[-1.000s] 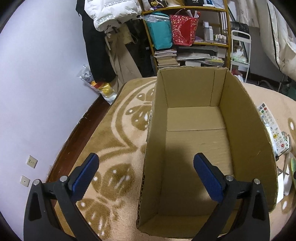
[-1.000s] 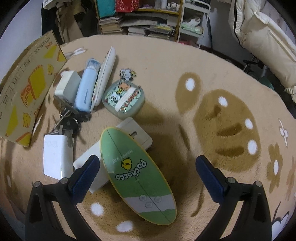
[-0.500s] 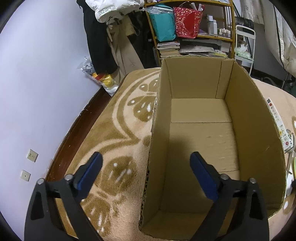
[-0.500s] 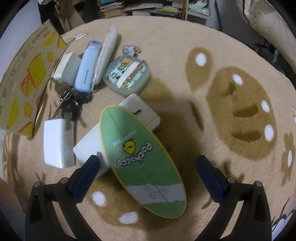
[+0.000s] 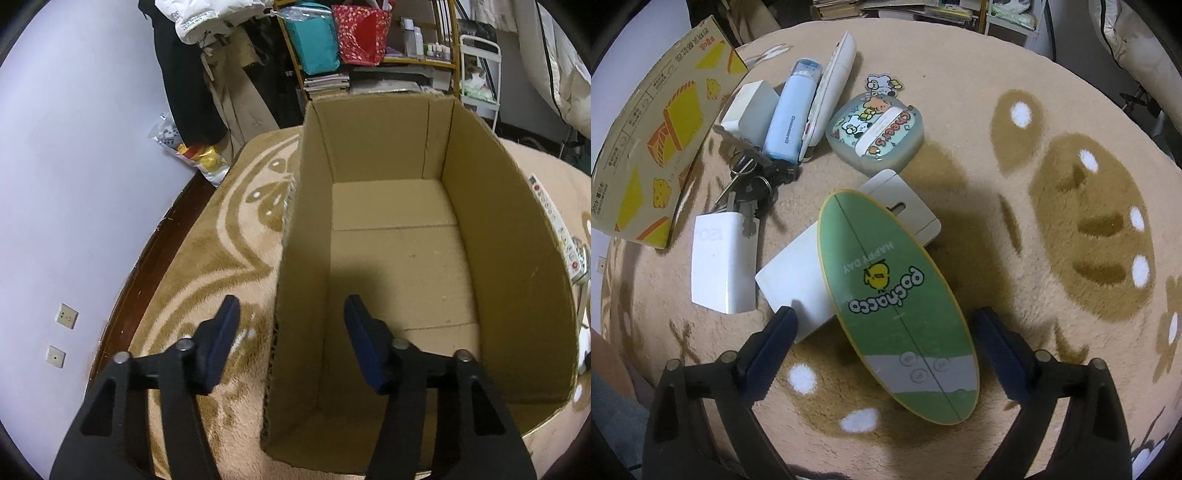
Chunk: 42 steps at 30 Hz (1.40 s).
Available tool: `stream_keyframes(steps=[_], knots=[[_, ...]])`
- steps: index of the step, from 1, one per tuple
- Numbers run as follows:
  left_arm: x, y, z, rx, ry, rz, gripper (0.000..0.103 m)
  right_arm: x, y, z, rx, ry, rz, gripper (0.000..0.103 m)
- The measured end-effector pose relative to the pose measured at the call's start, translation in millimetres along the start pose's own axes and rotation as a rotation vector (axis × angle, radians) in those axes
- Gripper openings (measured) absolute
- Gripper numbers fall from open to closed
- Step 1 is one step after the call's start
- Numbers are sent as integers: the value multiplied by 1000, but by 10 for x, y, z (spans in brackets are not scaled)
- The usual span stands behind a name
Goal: Organize rigid objects
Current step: 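Lower the left tool onto the box wall while the right tool approaches the green surfboard toy, then close the right gripper on the green surfboard toy and lift it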
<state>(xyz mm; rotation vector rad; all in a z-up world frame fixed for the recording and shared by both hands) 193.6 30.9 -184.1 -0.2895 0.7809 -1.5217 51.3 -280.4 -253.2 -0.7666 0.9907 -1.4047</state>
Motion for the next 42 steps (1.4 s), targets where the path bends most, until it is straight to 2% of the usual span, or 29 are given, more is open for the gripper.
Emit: stream_keyframes(steps=[6, 8, 10, 25, 28, 30, 32, 36, 38, 42], knots=[[12, -16, 8, 14, 4, 6, 38, -5, -35, -51, -2, -10, 0, 101], [10, -16, 2, 14, 3, 6, 26, 19, -69, -69, -5, -20, -1, 101], [2, -8, -7, 8, -9, -2, 19, 5, -70, -70, -7, -27, -2, 101], [-29, 14, -16, -3, -32, -16, 19, 22, -132, -82, -14, -52, -15, 100], [-29, 14, -17, -2, -21, -9, 20, 11, -145, -89, -28, -78, -5, 95], [-25, 14, -17, -1, -21, -9, 20, 39, -138, -108, -39, -108, -25, 95], [-23, 14, -19, -2, -21, -8, 20, 93, -130, -134, -41, -97, -37, 89], [-26, 14, -18, -1, -19, -8, 20, 146, -112, -170, -47, -70, -41, 83], [-26, 7, -17, -1, -18, -8, 20, 137, -116, -162, -45, -62, -31, 68], [-23, 2, -15, -2, -17, -7, 20, 171, -152, -150, -33, -22, -24, 61]])
Point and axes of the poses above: each gripper's, at about its wrist camera, not at the fingertips, and y roughly the way its jaws point, x to its right, z to its top, the point moved 9 cm from there along y, roughly the way its jaws point, and after that the axes turned 15 degrees about x, right-handed, at the moved point
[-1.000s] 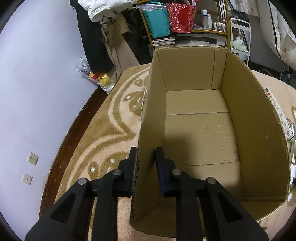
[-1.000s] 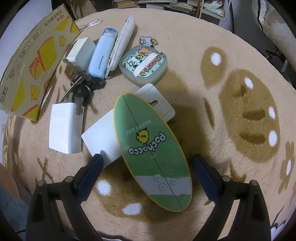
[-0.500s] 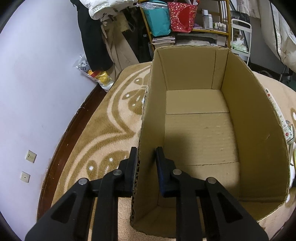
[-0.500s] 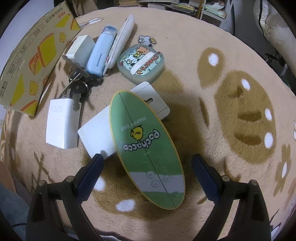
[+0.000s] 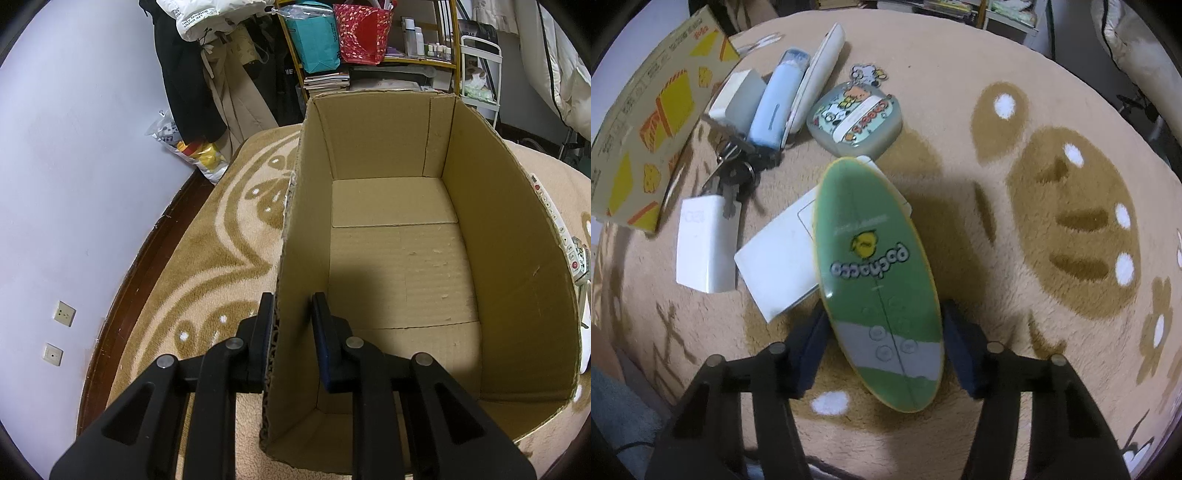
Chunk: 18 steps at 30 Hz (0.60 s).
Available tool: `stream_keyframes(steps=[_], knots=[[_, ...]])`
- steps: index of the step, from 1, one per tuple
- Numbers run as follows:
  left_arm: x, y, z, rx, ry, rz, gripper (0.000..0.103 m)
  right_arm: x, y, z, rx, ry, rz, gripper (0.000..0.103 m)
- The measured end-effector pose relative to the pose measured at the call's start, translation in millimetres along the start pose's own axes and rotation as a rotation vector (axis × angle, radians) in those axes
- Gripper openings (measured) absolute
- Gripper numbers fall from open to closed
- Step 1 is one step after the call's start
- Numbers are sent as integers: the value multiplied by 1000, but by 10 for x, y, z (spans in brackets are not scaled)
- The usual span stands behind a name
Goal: Organize rigid objects
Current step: 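Close the right gripper on the green surfboard toy and lift it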
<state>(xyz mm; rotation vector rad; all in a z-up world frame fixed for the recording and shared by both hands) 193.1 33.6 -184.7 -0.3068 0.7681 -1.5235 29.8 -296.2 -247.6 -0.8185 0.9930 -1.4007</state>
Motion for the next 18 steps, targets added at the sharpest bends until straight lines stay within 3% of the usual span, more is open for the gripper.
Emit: stream_keyframes(steps=[4, 18], knots=[[4, 2, 1, -1, -2, 0, 20, 102, -55, 118, 55, 27, -62, 58], [-2, 5, 0, -2, -3, 1, 20, 117, -265, 295, 143, 74, -68, 57]])
Point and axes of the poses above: each gripper's, at about its wrist camera, not at the fingertips, and y roughly the way its jaws point, x to its right, z to its top, the point moved 9 cm from there along y, roughly the way its jaws point, and after that the axes turned 15 degrees about x, right-handed, at the moved point
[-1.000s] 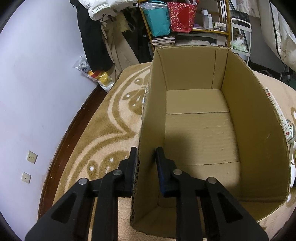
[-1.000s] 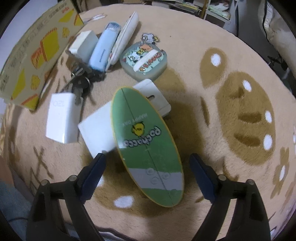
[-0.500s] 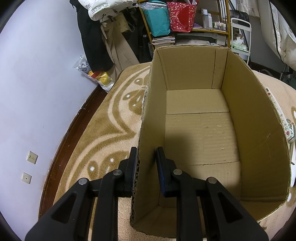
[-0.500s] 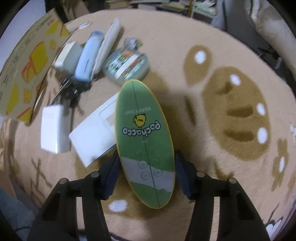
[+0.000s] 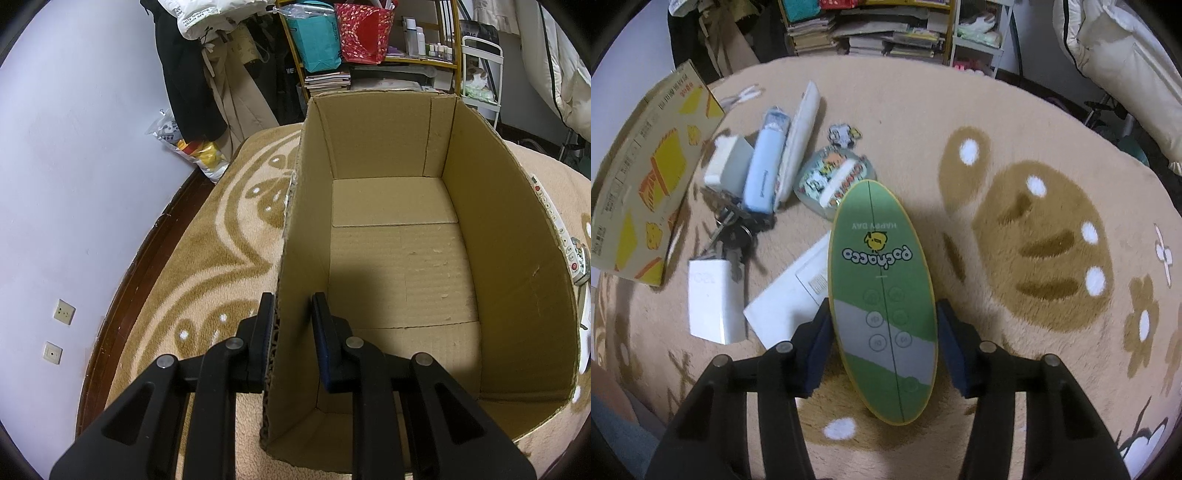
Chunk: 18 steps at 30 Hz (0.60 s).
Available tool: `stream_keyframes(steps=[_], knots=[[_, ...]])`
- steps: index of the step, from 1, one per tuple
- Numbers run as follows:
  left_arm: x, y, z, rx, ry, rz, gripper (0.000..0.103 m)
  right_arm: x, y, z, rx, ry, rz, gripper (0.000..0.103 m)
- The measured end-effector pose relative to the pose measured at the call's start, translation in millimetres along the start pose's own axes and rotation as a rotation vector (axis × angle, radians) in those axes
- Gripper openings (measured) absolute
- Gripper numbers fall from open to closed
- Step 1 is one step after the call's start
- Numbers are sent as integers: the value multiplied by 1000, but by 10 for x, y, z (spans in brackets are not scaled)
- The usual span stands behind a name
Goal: Organize rigid objects
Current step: 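Close the right gripper on the green surfboard toy and lift it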
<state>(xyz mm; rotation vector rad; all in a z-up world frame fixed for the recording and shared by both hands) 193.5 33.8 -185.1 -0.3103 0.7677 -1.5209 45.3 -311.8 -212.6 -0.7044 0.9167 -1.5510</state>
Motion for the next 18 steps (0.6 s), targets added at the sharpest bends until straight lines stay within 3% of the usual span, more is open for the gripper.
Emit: stream_keyframes(steps=[6, 7, 8, 10, 16, 18], knots=[[1, 2, -9, -2, -3, -1, 20, -52, -109, 176, 55, 9, 15, 53], [0, 6, -11, -2, -3, 0, 20, -72, -119, 203, 62, 2, 13, 46], [-1, 6, -10, -2, -2, -1, 20, -92, -125, 222, 65, -12, 1, 16], [-2, 6, -9, -3, -1, 0, 20, -137, -116, 218, 55, -3, 11, 10], [-4, 7, -16, -5, -7, -2, 20, -84, -70, 158, 42, -2, -6, 8], [-5, 6, -18, -6, -8, -2, 20, -58, -118, 217, 73, -3, -27, 8]])
Point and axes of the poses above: each gripper's, at about its wrist camera, not at the fingertips, and y roughly the way its jaws point, x to its right, z to its top, the point moved 9 cm from there along y, roughly the way its jaws point, and after that the axes turned 15 degrees about x, right-handed, at the moved point
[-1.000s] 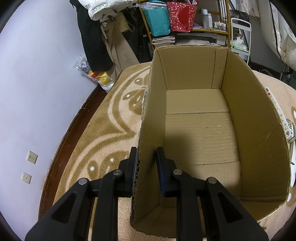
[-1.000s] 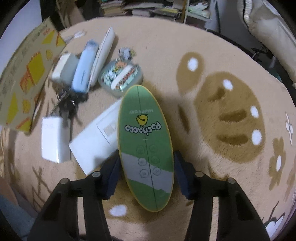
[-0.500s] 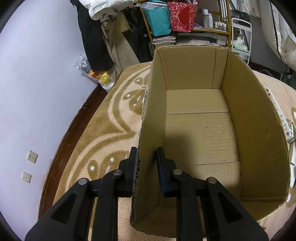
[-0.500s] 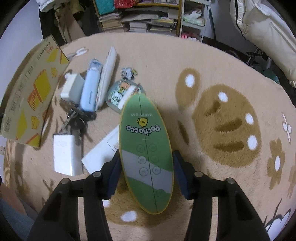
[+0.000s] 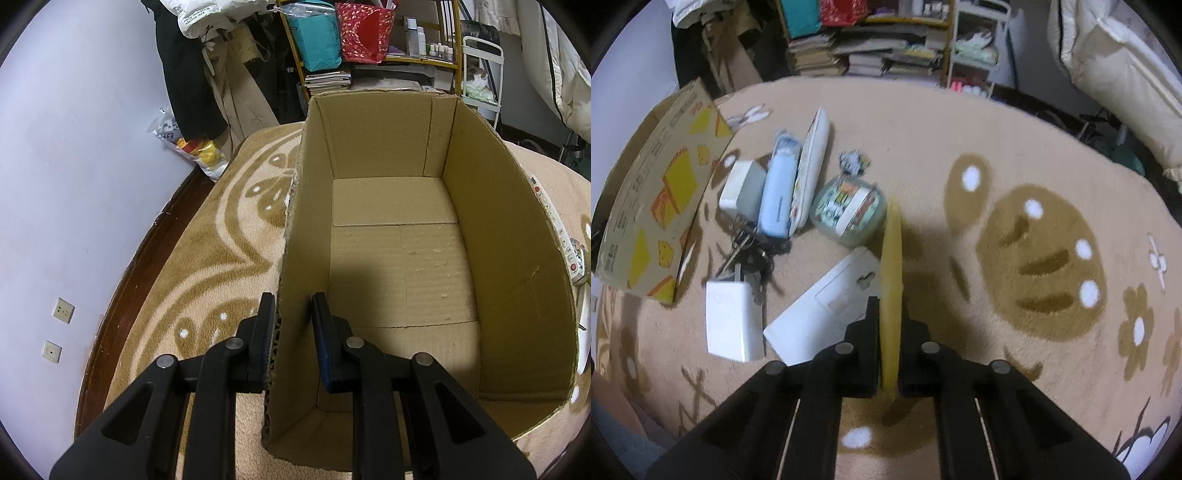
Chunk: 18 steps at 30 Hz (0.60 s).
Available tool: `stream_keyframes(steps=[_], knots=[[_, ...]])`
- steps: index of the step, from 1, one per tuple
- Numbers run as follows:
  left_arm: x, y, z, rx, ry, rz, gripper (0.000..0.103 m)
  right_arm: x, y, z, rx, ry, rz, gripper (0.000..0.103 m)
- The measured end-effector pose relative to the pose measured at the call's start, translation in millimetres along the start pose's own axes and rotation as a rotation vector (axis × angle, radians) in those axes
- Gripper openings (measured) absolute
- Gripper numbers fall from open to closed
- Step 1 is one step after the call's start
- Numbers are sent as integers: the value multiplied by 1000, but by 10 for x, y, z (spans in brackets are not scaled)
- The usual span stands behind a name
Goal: Organize rigid objects
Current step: 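Close the right gripper on the green surfboard toy and lift it, then carry the surfboard toy over the box and release it inside with the right gripper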
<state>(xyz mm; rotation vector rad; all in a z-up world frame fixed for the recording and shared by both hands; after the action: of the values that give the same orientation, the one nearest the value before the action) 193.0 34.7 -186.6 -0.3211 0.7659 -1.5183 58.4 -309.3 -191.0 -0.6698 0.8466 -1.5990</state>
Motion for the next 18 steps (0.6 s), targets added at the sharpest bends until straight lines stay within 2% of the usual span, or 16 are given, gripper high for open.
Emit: stream_keyframes(steps=[6, 11, 18], knots=[[2, -2, 7, -1, 10, 6, 20, -118, -262, 363, 142, -37, -10, 7], [11, -6, 12, -5, 5, -1, 19, -295, -452, 635, 226, -50, 6, 7], [9, -9, 15, -8, 4, -1, 19, -857, -751, 963, 357, -110, 72, 7]])
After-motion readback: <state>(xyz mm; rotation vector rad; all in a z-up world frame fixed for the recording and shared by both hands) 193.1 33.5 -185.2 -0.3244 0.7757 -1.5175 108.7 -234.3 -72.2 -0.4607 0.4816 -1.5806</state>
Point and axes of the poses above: each gripper's, at about its wrist camera, not at the fingertips, and y roughly the way its jaws point, x to its right, z to its top, the point moved 9 cm from there along y, roughly the way its jaws point, and after that the axes turned 15 degrees about x, right-handed, at the moved point
